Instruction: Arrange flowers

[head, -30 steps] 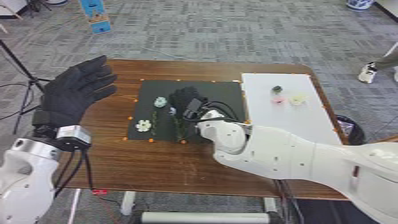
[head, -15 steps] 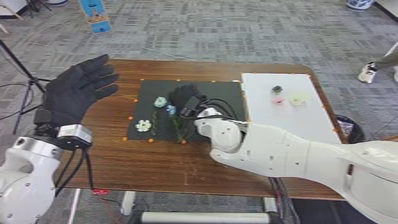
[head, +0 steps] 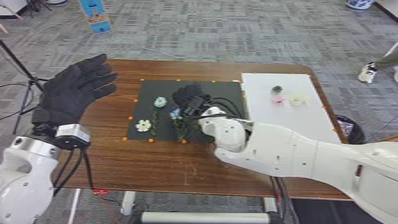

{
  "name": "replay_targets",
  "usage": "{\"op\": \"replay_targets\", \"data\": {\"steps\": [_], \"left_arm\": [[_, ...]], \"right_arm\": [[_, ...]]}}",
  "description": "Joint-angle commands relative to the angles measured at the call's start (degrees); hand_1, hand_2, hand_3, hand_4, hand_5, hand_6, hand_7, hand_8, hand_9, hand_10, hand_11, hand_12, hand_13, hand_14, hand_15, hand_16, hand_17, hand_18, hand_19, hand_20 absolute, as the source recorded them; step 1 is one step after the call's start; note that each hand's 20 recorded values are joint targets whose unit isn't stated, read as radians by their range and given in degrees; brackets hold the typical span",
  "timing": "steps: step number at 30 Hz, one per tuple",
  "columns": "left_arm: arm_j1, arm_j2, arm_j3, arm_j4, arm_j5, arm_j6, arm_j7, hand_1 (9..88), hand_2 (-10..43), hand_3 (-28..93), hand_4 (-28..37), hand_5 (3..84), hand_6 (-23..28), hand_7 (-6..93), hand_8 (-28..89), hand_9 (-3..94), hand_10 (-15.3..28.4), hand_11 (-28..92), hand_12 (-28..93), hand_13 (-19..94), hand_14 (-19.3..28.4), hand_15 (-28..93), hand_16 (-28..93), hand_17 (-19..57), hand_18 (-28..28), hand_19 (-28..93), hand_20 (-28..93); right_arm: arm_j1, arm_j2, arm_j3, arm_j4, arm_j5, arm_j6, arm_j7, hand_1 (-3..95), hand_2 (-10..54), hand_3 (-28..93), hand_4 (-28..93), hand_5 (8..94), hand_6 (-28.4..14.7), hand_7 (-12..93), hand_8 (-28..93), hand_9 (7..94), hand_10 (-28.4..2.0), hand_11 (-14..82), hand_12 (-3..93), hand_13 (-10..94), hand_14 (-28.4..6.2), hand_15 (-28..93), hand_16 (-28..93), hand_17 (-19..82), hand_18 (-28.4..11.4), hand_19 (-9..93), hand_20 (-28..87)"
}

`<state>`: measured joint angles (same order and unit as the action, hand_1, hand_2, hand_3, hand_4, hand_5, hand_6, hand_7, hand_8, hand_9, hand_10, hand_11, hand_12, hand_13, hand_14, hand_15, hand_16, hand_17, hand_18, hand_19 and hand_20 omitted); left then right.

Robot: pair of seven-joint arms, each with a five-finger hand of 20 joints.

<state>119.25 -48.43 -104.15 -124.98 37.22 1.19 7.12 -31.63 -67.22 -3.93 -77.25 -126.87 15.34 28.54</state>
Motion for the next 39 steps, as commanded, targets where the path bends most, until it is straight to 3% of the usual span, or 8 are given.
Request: {"op": "replay_targets", "data": {"steps": [1, 9, 12, 15, 20, 23, 26, 39], "left_arm": [[1.06, -0.46, -0.91, -0.47, -0.18, -0.08, -0.22, 23.3, -2.6, 71, -28.3, 33.7, 3.6, 20.1, -10, 32.1, 13.4, 25, 17, 26, 15.2, 32, 0, -8.3, 23.2, 47, 10], [2.30, -1.29, -1.48, -1.09, -0.13, 0.08, -0.05, 23.4, -2.6, 71, -28.3, 33.7, 3.7, 20.1, -10, 32.1, 13.4, 25, 17, 26, 15.2, 32, 0, -8.3, 23.2, 47, 10], [2.44, -1.58, -1.47, -1.01, -0.14, 0.25, -0.01, 23.4, -2.6, 71, -28.3, 33.7, 3.7, 20.1, -10, 32.1, 13.4, 25, 17, 26, 15.2, 32, 0, -8.3, 23.2, 47, 10], [4.26, -2.29, -2.41, -1.73, -0.19, 0.60, -0.01, 23.4, -2.6, 71, -28.3, 33.7, 3.6, 20.2, -10, 32.1, 13.4, 25, 17, 26, 15.3, 32, 0, -8.3, 23.2, 47, 10], [5.01, -3.02, -2.60, -1.90, -0.02, 1.02, 0.06, 23.3, -2.6, 72, -28.3, 33.7, 3.6, 20.2, -10, 32.2, 13.4, 25, 17, 26, 15.3, 32, 0, -8.3, 23.2, 47, 10], [5.69, -3.90, -2.73, -2.16, 0.06, 1.58, 0.80, 23.4, -2.6, 71, -28.3, 33.7, 3.6, 20.2, -10, 32.2, 13.4, 25, 17, 26, 15.3, 32, 0, -8.3, 23.2, 47, 10], [5.51, -3.92, -2.69, -1.96, 0.02, 1.35, 0.22, 23.4, -2.6, 71, -28.3, 33.7, 3.6, 20.2, -10, 32.2, 13.4, 25, 17, 26, 15.2, 32, 0, -8.3, 23.2, 47, 10], [6.23, -4.35, -2.85, -2.12, 0.07, 1.22, 0.33, 23.4, -2.5, 71, -28.3, 33.7, 3.6, 20.2, -10, 32.2, 13.4, 25, 17, 26, 15.2, 32, 0, -8.2, 23.1, 47, 10]], "right_arm": [[0.36, 1.27, 2.46, -0.63, -1.03, -1.29, -2.29, 40.2, -9.5, 84, -28, 56.7, 4.2, 34, -13, 61.2, -7.3, 30.8, 32.0, 67, -4.9, 87, 36, 38, -19.3, 93, 59], [-1.55, 4.75, 7.12, -3.08, -1.75, -0.52, -1.01, 37.4, -9.5, 86, -28, 54.8, 3.4, 34, -16, 58.6, -9.0, 33.9, 26.2, 66, -5.1, 87, 36, 37, -19.7, 93, 59], [-3.18, 8.23, 10.75, -4.07, -1.46, -1.80, 0.27, 36.1, -9.5, 86, -28, 50.1, 1.9, 32, -15, 54.0, -10.3, 32.7, 26.0, 65, -5.9, 87, 36, 36, -20.2, 93, 58], [-5.59, 13.08, 14.33, -6.35, -1.13, -4.06, 2.78, 34.2, -9.5, 88, -28, 42.3, -0.7, 29, -13, 44.7, -12.1, 28.1, 24.8, 58, -8.0, 87, 32, 32, -20.6, 89, 57], [-10.67, 18.66, 22.25, -4.97, -0.48, -7.54, 3.04, 32.5, -9.5, 89, -28, 24.7, -7.5, 16, -8, 24.5, -14.2, 15.0, 23.0, 44, -12.0, 87, 23, 24, -21.1, 80, 52], [-12.87, 21.72, 24.82, -5.16, 0.56, -8.99, 3.21, 31.6, -9.5, 88, -28, 19.8, -9.2, 11, -7, 20.8, -14.5, 10.5, 22.1, 42, -12.4, 87, 22, 23, -20.9, 78, 51], [-15.30, 24.70, 26.34, -6.33, 0.48, -9.30, 3.94, 31.2, -9.5, 87, -28, 19.3, -9.1, 10, -6, 21.2, -14.1, 9.9, 21.9, 43, -12.2, 87, 21, 22, -20.8, 78, 51], [-18.04, 29.14, 24.40, -5.77, -1.28, -4.92, 3.92, 31.5, -9.5, 87, -28, 30.1, -5.0, 19, -10, 29.4, -11.8, 14.1, 20.8, 46, -11.9, 87, 21, 24, -20.8, 78, 50]]}}
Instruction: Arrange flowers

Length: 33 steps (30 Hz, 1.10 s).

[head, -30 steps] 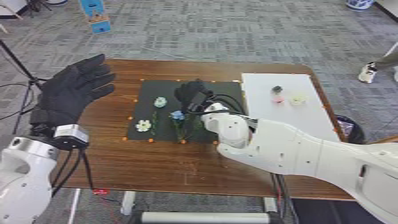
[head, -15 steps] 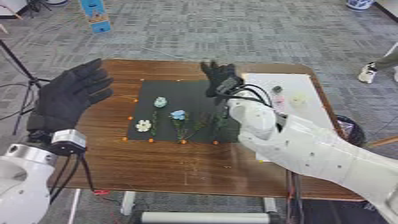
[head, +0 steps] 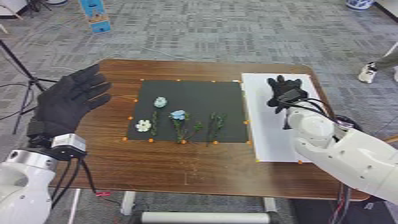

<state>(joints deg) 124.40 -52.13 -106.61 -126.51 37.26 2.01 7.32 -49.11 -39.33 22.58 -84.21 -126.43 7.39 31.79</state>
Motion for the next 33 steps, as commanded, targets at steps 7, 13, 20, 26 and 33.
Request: {"op": "replay_targets", "data": {"steps": [7, 13, 20, 26, 33], "left_arm": [[0.97, -0.47, -0.15, -0.38, -0.06, 0.34, 0.11, 23.5, -2.4, 71, -28.3, 33.7, 3.7, 20.1, -10, 32.1, 13.4, 25, 17, 26, 15.3, 32, 0, -8.2, 23.1, 47, 10], [1.29, -0.44, -0.37, -0.41, -0.16, 0.32, -0.02, 23.3, -2.5, 71, -28.3, 33.7, 3.7, 20.1, -10, 32.1, 13.4, 25, 17, 26, 15.2, 32, 0, -8.2, 23.1, 47, 10], [1.39, -0.45, -0.40, -0.47, -0.17, 0.27, -0.06, 23.3, -2.5, 71, -28.3, 33.7, 3.7, 20.2, -10, 32.1, 13.4, 25, 17, 26, 15.3, 32, 0, -8.3, 23.2, 47, 10], [1.71, -0.32, -1.17, -0.83, -0.10, 0.55, 0.02, 23.3, -2.5, 71, -28.3, 33.7, 3.6, 20.2, -10, 32.1, 13.4, 25, 17, 26, 15.3, 32, 0, -8.3, 23.2, 47, 10], [1.25, 0.33, -1.33, -0.64, -0.16, 0.75, -0.27, 23.2, -2.5, 72, -28.3, 33.7, 3.6, 20.3, -10, 32.1, 13.5, 25, 18, 26, 15.3, 32, 0, -8.3, 23.2, 47, 10]], "right_arm": [[-0.16, 0.64, -4.51, 3.87, -3.15, 7.72, 1.33, 34.2, -9.5, 87, -28, 40.9, -1.0, 28, -14, 41.0, -9.3, 23.0, 21.0, 51, -9.8, 86, 23, 26, -20.1, 81, 50], [-0.13, 0.16, -6.00, 5.29, -3.67, 12.26, 1.67, 42.8, -9.5, 82, -28, 56.4, 4.2, 39, -7, 61.1, -7.8, 30.7, 30.1, 59, -7.5, 83, 27, 30, -19.4, 83, 51], [0.17, 0.03, -6.64, 5.44, -3.65, 13.28, 0.94, 52.5, -9.5, 78, -28, 70.6, 5.2, 48, 0, 79.8, -4.3, 28.2, 47.6, 67, -5.0, 81, 33, 36, -19.2, 87, 52], [1.19, 0.29, -6.01, 3.35, -4.20, 16.38, -0.04, 52.2, -9.5, 80, -28, 73.7, 4.6, 45, 1, 81.8, -3.7, 28.1, 47.8, 70, -4.9, 81, 33, 37, -19.5, 88, 52], [5.43, -3.44, -7.17, -0.02, -2.91, 21.49, -3.64, 52.1, -9.5, 81, -28, 75.0, 3.9, 43, 2, 82.5, -3.7, 28.1, 48.2, 70, -4.7, 82, 33, 37, -20.0, 89, 52]]}}
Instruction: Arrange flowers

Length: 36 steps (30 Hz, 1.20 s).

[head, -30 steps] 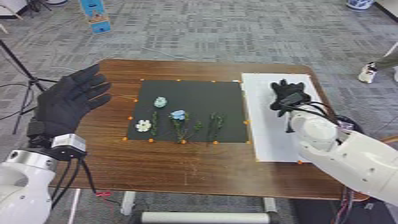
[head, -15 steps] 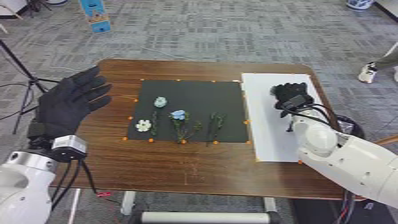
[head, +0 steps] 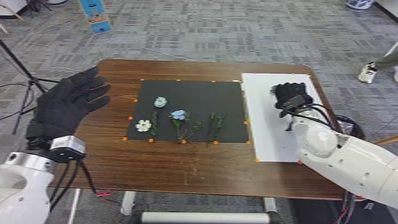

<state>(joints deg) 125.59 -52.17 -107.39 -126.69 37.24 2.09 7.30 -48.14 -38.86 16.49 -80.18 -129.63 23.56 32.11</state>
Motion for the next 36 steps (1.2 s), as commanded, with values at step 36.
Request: {"op": "replay_targets", "data": {"steps": [36], "left_arm": [[-5.37, 2.97, 2.20, 0.83, -0.13, -0.67, -0.39, 23.3, -2.4, 71, -28.3, 33.9, 3.6, 20.3, -10, 32.2, 13.5, 25, 17, 26, 15.2, 32, 0, -8.3, 23.1, 47, 10]], "right_arm": [[6.27, -22.88, -8.32, -3.49, 3.47, -0.72, -3.63, 52.1, -9.5, 82, -28, 75.9, 3.8, 41, 3, 83.9, -3.6, 27.0, 48.9, 73, -4.2, 86, 35, 40, -20.4, 93, 53]]}}
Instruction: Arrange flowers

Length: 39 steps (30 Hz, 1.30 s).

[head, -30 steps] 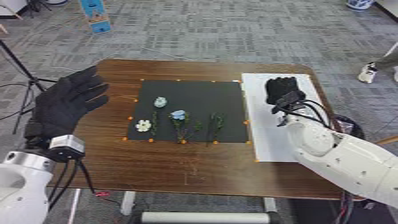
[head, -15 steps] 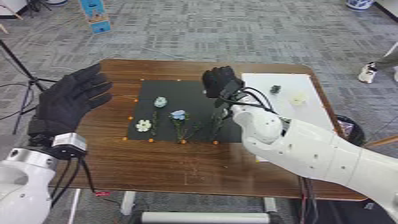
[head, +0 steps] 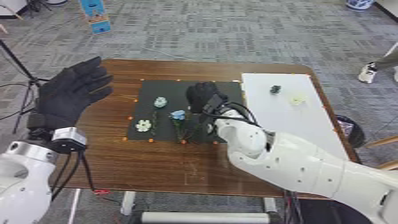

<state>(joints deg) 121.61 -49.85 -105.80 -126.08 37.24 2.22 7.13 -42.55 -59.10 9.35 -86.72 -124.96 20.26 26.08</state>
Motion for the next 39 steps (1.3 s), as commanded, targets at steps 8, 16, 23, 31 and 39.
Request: {"op": "replay_targets", "data": {"steps": [8, 16, 23, 31, 39], "left_arm": [[-2.45, 0.93, 1.52, 0.64, -0.19, -1.08, -0.32, 23.2, -2.7, 71, -28.3, 33.9, 3.6, 20.5, -10, 32.2, 13.5, 25, 17, 26, 15.2, 32, 0, -8.2, 23.1, 47, 10], [-2.62, 1.08, 1.59, 0.69, -0.23, -1.18, -0.12, 23.4, -2.6, 71, -28.3, 33.9, 3.7, 20.4, -10, 32.1, 13.5, 25, 17, 26, 15.3, 32, 0, -8.2, 23.1, 47, 10], [-2.94, 1.20, 1.70, 0.84, -0.28, -1.42, -0.19, 23.3, -2.6, 71, -28.3, 33.9, 3.7, 20.3, -10, 32.1, 13.5, 25, 17, 26, 15.3, 32, 0, -8.2, 23.1, 47, 10], [-2.49, 1.17, 1.29, 0.63, -0.27, -1.21, 0.02, 23.4, -2.5, 71, -28.3, 33.9, 3.7, 20.2, -10, 32.1, 13.4, 25, 17, 26, 15.3, 32, 0, -8.2, 23.1, 47, 10], [-2.50, 1.16, 1.05, 0.67, -0.24, -1.19, -0.07, 23.3, -2.6, 71, -28.3, 33.8, 3.7, 20.1, -10, 32.1, 13.5, 25, 17, 26, 15.2, 32, 0, -8.2, 23.1, 47, 10]], "right_arm": [[1.44, -4.38, -2.46, 6.44, -3.01, 4.95, 4.72, 52.3, -9.5, 82, -28, 75.7, 3.8, 42, 2, 83.9, -3.7, 26.9, 49.1, 73, -4.2, 86, 35, 40, -20.4, 93, 53], [1.97, -4.83, -4.29, 7.63, -3.20, 3.85, 5.02, 52.2, -9.5, 82, -28, 75.6, 3.9, 42, 1, 84.0, -3.6, 26.3, 48.8, 73, -4.3, 86, 35, 40, -20.4, 93, 53], [1.86, -4.74, -4.45, 7.54, -3.64, 1.75, 5.74, 51.7, -9.5, 82, -28, 75.0, 4.4, 42, 1, 84.1, -3.3, 25.6, 48.5, 73, -4.2, 86, 35, 40, -20.5, 93, 53], [1.97, -3.56, -3.34, 6.30, -4.23, -2.53, 5.86, 50.7, -9.5, 80, -28, 70.2, 4.7, 43, 0, 79.7, -4.0, 22.5, 48.2, 70, -4.5, 87, 36, 37, -20.1, 92, 54], [1.29, -1.72, -0.81, 2.46, -4.20, -4.70, 4.94, 47.0, -9.5, 78, -28, 65.3, 4.1, 42, -2, 74.9, -4.9, 20.1, 47.7, 68, -5.5, 87, 36, 36, -20.2, 91, 55]]}}
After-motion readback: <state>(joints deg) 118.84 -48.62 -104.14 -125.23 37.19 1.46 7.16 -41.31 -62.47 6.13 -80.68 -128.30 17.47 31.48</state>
